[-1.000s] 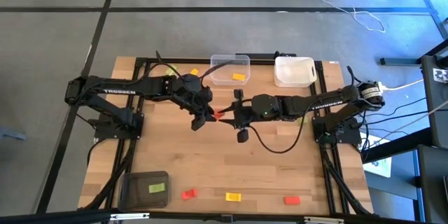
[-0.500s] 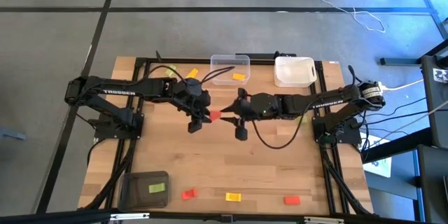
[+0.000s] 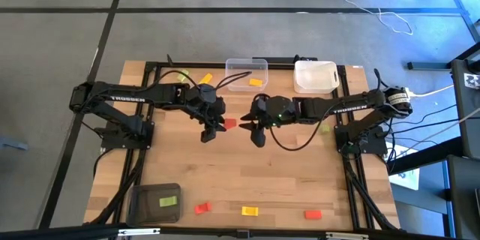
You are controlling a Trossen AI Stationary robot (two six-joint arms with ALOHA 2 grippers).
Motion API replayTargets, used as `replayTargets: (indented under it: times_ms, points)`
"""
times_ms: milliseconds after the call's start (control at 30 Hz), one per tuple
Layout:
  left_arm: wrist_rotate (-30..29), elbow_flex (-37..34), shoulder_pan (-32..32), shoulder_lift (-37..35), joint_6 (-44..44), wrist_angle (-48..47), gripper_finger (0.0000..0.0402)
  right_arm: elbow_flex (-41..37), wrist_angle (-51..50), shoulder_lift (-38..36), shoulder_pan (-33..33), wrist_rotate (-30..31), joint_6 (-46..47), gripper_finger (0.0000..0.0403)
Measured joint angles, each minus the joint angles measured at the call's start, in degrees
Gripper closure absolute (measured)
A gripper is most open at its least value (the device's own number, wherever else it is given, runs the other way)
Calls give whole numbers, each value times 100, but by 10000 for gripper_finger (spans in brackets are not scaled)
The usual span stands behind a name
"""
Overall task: Sort & place blocks by color
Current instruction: Put the top left orange block into the white bin
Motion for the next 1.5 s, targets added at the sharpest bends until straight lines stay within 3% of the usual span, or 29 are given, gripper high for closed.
replayTargets:
  times_ms: [300, 533, 833, 1500]
  points:
    - [-14, 0, -2, -2, 45, -1, 282, -2, -95, 0, -25, -84, -400, 222]
    - [-601, -2, -182, -2, 324, 0, 282, -2, 196, 0, -30, -85, -753, 193]
    - [-986, -7, -363, -2, 347, 143, 282, -2, 239, 0, -30, -222, -1105, 191]
    - [-1025, -7, -417, -4, 471, 660, 282, -2, 484, 0, -30, -221, -1374, 191]
